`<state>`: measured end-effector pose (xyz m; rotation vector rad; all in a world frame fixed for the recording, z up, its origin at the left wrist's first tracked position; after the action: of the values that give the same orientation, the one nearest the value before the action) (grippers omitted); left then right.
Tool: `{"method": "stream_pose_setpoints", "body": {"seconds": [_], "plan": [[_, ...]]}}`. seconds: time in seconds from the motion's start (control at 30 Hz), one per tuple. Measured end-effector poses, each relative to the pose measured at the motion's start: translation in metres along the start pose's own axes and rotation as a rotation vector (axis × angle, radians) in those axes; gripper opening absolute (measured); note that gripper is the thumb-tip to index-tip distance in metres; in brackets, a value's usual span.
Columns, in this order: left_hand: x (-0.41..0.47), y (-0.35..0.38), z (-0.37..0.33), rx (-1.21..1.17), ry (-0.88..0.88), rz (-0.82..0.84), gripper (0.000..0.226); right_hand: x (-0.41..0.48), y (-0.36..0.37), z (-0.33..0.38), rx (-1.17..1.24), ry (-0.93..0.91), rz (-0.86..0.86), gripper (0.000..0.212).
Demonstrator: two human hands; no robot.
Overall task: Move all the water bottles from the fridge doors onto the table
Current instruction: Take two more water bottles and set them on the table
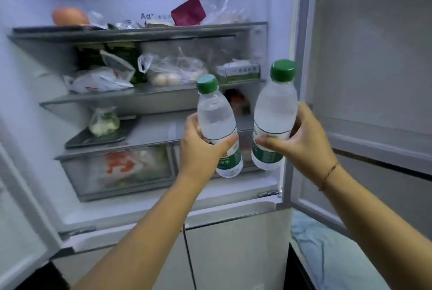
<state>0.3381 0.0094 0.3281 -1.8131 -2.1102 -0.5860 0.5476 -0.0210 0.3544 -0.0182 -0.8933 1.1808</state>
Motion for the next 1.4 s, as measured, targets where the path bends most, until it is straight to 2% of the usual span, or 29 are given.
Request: {"method": "stream_pose_setpoints", "body": {"seconds": [0.13, 0.3, 0.67, 0.87, 1.03, 1.23, 1.4], "plan": [[-0.046, -0.071, 0.003, 0.084, -0.077, -0.117, 0.059, -0.033, 0.063, 0.015, 0.067, -0.003, 0.163, 0.065], [-0.098, -0.167, -0.020, 0.217, -0.098, -0.267, 0.063, -0.074, 0.146, 0.069, 0.174, -0.048, 0.369, 0.067], [-0.234, -0.389, -0.097, 0.379, -0.087, -0.605, 0.068, -0.197, 0.291, 0.248, 0.406, -0.189, 0.719, 0.071], [-0.314, -0.510, -0.143, 0.417, -0.065, -0.724, 0.065, -0.286, 0.354, 0.355, 0.456, -0.220, 0.845, 0.069], [-0.371, -0.603, -0.178, 0.458, -0.076, -0.785, 0.071, -0.365, 0.403, 0.439, 0.513, -0.246, 0.950, 0.066], [-0.416, -0.693, -0.212, 0.547, -0.076, -0.843, 0.062, -0.421, 0.454, 0.508, 0.582, -0.198, 1.010, 0.063], [-0.427, -0.755, -0.213, 0.560, -0.088, -0.895, 0.063, -0.436, 0.499, 0.548, 0.590, -0.201, 1.028, 0.061]]}}
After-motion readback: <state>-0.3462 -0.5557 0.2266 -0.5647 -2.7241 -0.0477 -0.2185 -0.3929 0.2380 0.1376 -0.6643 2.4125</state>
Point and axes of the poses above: each hand's wrist, its own x-axis towards the middle knuckle, its own y-axis out of the palm, z = x × y, the point moved 8 cm from there along x, towards the middle knuckle, and after that the axes turned 14 degrees about -x, right-handed, at the moved point
